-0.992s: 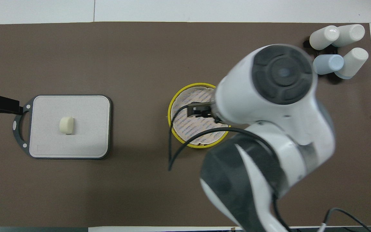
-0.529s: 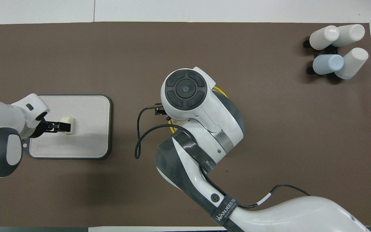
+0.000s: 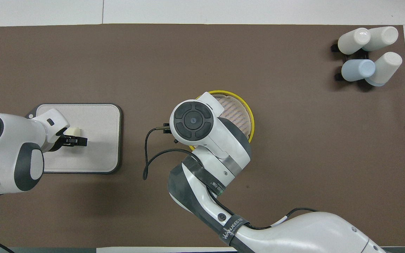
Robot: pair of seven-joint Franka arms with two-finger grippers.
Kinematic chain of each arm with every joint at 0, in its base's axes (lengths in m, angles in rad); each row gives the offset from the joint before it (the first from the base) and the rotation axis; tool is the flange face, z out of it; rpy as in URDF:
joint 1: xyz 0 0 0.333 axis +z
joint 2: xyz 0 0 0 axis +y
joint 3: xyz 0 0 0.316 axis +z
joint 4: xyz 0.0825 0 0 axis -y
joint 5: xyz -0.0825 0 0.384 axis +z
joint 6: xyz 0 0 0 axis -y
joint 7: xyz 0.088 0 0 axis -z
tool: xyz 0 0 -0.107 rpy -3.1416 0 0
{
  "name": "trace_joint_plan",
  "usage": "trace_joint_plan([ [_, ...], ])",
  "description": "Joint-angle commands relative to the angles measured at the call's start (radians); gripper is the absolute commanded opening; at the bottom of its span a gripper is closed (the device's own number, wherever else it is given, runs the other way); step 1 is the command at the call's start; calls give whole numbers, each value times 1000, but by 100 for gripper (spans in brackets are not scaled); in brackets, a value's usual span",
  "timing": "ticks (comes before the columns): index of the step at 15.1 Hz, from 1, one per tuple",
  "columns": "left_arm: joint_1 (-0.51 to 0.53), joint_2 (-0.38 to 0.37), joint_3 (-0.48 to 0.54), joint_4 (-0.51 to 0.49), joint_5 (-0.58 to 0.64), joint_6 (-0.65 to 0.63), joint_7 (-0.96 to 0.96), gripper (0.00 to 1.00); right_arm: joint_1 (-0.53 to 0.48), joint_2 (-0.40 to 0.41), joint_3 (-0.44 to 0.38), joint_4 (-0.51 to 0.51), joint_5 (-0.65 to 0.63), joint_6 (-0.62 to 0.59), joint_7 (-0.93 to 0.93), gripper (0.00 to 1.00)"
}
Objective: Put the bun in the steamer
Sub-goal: 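Grasp the white bun with the left gripper while the right gripper holds the lid, then carry the bun to the steamer with the left gripper while the right gripper moves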
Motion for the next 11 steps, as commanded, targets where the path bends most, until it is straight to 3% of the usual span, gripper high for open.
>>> trace_joint_plan([
  [1, -27, -24, 9, -38, 11, 31, -1, 52, -4, -37, 3, -85, -23, 70, 22, 100],
  [2, -28, -24, 9, -38, 11, 28, -4, 39, -4, -38, 3, -94, -23, 80, 19, 78],
  [3, -33, -24, 9, -36, 11, 23, -4, 35, -4, -38, 3, -94, -22, 83, 19, 50],
  [4, -31, -22, 9, -29, 11, 16, -4, 34, -4, -37, 3, -94, -15, 84, 19, 12],
  [5, -31, -21, 9, -16, 9, -6, -4, 34, -3, -38, 3, -91, -15, 75, 19, 0],
  [8, -33, -4, 9, 187, -43, -241, -14, 34, 9, -37, 3, -38, -32, -1, 8, 0],
  [11, -47, 59, 9, 492, -86, -544, -96, 35, -9, -11, 2, 161, -32, -237, -108, 0],
])
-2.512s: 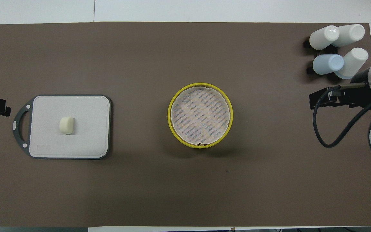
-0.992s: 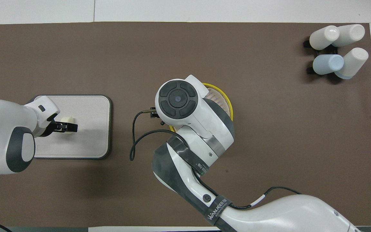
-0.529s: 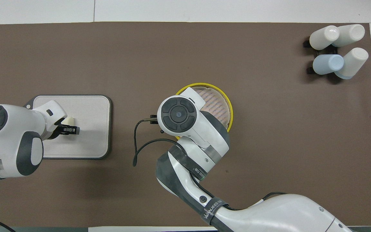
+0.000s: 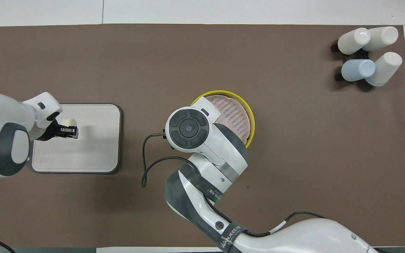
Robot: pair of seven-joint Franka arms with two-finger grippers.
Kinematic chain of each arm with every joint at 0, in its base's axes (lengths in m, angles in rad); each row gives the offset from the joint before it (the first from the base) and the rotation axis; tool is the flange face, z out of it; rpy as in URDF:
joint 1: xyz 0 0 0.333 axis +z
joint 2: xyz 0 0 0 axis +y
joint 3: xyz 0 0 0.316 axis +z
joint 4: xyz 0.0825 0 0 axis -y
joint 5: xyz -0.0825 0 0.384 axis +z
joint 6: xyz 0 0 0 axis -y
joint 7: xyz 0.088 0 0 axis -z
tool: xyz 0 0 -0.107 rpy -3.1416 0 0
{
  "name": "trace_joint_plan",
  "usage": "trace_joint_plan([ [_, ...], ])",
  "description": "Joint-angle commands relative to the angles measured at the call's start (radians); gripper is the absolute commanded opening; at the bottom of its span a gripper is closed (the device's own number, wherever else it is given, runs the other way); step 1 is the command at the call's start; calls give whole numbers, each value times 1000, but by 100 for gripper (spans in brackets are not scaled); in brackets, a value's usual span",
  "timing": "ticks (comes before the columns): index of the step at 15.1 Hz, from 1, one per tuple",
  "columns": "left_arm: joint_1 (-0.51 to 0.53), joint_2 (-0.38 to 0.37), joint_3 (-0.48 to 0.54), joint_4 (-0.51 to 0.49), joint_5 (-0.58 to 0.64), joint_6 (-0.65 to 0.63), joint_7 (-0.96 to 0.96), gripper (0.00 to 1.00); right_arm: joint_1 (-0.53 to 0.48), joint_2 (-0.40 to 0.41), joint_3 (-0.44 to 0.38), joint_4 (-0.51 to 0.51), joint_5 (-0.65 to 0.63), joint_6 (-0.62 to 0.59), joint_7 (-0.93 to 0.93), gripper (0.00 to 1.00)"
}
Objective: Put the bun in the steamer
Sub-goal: 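Carry the bun to the steamer with the left gripper while the right gripper moves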
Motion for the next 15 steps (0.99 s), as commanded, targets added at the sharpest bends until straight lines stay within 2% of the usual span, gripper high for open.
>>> trace_joint_plan([
  [1, -48, 86, 7, 298, -30, -246, -126, 35, -48, 0, -8, 156, -23, -224, -129, 0],
  [3, -99, 120, 10, 437, -66, -336, -235, 34, -134, -60, -9, 158, -22, -342, -264, 0],
  [6, -187, 123, 7, 480, -68, -344, -364, 35, -307, -143, -9, 149, -20, -555, -619, 0],
  [9, -391, 134, 7, 411, -64, -133, -628, 34, -471, -180, -9, 143, -16, -666, -923, 0],
  [10, -466, 175, 10, 401, -60, -62, -704, 34, -504, -189, -11, 143, -19, -682, -983, 0],
  [11, -526, 208, 10, 391, -57, 1, -757, 34, -530, -191, -11, 138, -22, -694, -1019, 0],
  [14, -645, 245, 10, 289, -57, 174, -806, 34, -606, -204, -11, 112, -25, -703, -1096, 0],
  [15, -685, 296, 13, 285, -50, 213, -835, 34, -628, -206, -11, 105, -25, -699, -1119, 0],
])
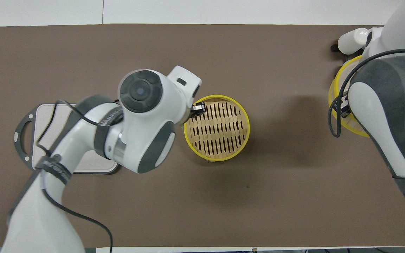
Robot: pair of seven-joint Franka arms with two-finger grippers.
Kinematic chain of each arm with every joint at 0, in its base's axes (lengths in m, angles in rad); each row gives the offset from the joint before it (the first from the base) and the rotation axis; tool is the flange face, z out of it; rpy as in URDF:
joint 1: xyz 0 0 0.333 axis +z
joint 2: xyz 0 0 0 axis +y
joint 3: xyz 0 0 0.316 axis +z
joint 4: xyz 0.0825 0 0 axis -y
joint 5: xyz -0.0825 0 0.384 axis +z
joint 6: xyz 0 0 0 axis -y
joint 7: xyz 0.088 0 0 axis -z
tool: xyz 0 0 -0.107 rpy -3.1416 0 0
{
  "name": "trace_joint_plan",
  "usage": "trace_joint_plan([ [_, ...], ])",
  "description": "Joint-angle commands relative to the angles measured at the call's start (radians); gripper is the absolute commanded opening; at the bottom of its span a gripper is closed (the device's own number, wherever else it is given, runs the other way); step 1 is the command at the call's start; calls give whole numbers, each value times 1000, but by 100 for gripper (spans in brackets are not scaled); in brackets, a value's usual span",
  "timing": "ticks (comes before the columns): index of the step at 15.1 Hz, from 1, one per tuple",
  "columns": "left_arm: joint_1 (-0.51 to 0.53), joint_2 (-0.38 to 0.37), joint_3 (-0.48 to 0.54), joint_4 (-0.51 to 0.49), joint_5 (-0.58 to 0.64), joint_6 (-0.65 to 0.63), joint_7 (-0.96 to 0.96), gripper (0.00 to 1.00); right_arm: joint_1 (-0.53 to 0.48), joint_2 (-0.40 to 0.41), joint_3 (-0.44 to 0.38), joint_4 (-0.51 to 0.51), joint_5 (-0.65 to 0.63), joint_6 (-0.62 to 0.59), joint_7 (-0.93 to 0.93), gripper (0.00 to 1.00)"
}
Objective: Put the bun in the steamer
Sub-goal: 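Carry the bun to the steamer with the left gripper while the right gripper moves, then lower the bun into the steamer and open the left gripper, then withdraw the left gripper while the right gripper brings the lid over the steamer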
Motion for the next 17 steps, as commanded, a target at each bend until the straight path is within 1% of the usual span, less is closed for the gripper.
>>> trace_joint_plan([
  [1, -82, 82, 26, -43, 41, 133, -69, 34, -55, -35, 13, -46, -12, 5, -67, 0],
  [2, -88, 95, 26, -53, 60, 166, -97, 34, -63, -35, 13, -52, -12, 7, -76, 0],
  [4, -94, 109, 26, -59, 62, 189, -105, 35, -77, -39, 13, -60, -14, 9, -77, 0],
  [5, -94, 114, 24, -63, 62, 201, -107, 38, -77, -41, 15, -63, -14, 9, -77, 0],
  [6, -94, 114, 24, -64, 62, 201, -107, 52, -75, -41, 15, -65, -14, 9, -77, 0],
  [7, -94, 114, 24, -64, 62, 198, -108, 84, -74, -41, 15, -65, -14, 10, -75, 0],
  [8, -94, 114, 24, -61, 62, 186, -113, 100, -66, -41, 15, -65, -12, 10, -64, 0],
  [10, -86, 94, 23, -61, 62, 149, -124, 100, -53, -41, 16, -63, -11, 18, -52, 0],
  [12, -65, 11, 24, -61, 62, 41, -108, 100, -22, -39, 22, -57, 10, 56, 50, 0],
  [14, -2, -92, 23, -61, 62, -114, -55, 100, 73, -38, 27, -55, 73, 129, 200, 0],
  [16, 112, -188, 24, -56, 58, -266, 86, 100, 188, -36, 27, -66, 80, 205, 367, 0],
  [17, 174, -230, 27, -55, 58, -327, 161, 100, 228, -27, 27, -69, 92, 243, 455, 0],
])
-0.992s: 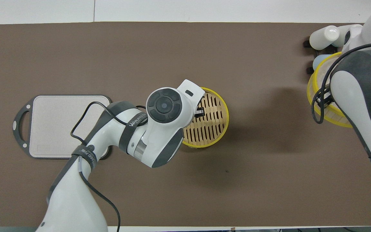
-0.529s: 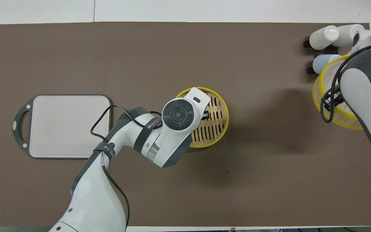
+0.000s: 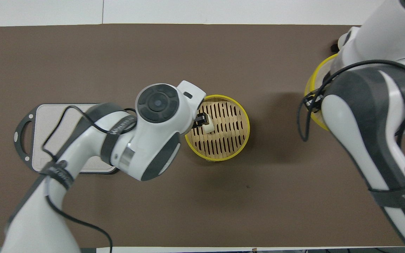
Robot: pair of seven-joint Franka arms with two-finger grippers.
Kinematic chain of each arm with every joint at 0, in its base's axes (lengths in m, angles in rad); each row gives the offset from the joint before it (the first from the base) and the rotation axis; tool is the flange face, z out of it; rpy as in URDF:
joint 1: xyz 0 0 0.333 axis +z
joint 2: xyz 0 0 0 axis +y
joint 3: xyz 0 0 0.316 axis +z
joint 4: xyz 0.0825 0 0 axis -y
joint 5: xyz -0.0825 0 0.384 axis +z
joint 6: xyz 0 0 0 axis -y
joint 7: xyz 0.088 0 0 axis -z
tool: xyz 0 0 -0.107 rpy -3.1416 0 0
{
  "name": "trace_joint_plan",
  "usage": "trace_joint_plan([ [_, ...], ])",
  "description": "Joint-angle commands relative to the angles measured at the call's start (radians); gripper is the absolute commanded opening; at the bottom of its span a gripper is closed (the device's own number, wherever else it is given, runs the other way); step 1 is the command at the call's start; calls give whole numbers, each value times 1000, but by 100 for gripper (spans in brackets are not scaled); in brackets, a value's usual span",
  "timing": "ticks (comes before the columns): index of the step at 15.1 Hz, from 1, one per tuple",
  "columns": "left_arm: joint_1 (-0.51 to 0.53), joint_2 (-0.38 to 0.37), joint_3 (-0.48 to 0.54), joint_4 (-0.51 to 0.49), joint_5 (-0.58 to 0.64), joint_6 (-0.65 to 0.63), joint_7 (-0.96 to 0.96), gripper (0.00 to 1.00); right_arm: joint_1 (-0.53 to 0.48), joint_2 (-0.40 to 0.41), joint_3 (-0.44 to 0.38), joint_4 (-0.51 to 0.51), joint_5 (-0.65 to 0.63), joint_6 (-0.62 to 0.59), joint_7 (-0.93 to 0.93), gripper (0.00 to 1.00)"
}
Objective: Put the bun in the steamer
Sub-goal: 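Withdraw the left gripper while the right gripper brings the lid over the steamer, then lower the lid onto the steamer with the right gripper and release it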
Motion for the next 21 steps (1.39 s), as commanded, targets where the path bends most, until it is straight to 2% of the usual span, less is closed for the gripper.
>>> trace_joint_plan([
  [1, 199, -158, -1, -28, 7, -188, 238, 100, 124, -1, 2, -32, 51, 125, 244, 0],
  [4, 414, -229, 2, -15, 9, -278, 502, 100, 314, 97, -3, -31, 59, 347, 511, 0],
  [8, 585, -238, 2, 20, 18, -327, 734, 100, 348, 168, -3, -55, 53, 481, 575, 0],
  [12, 603, -238, 3, 35, 58, -338, 759, 100, 371, 176, -1, -143, 54, 578, 622, 0],
  [17, 625, -227, 3, 73, 60, -370, 792, 100, 417, 174, -1, -157, 54, 592, 701, 0],
  [19, 616, -220, 3, 122, 81, -414, 794, 100, 416, 173, -1, -167, 54, 613, 702, 0],
  [21, 597, -210, 8, 168, 109, -457, 795, 100, 416, 162, -1, -224, 54, 673, 702, 0],
])
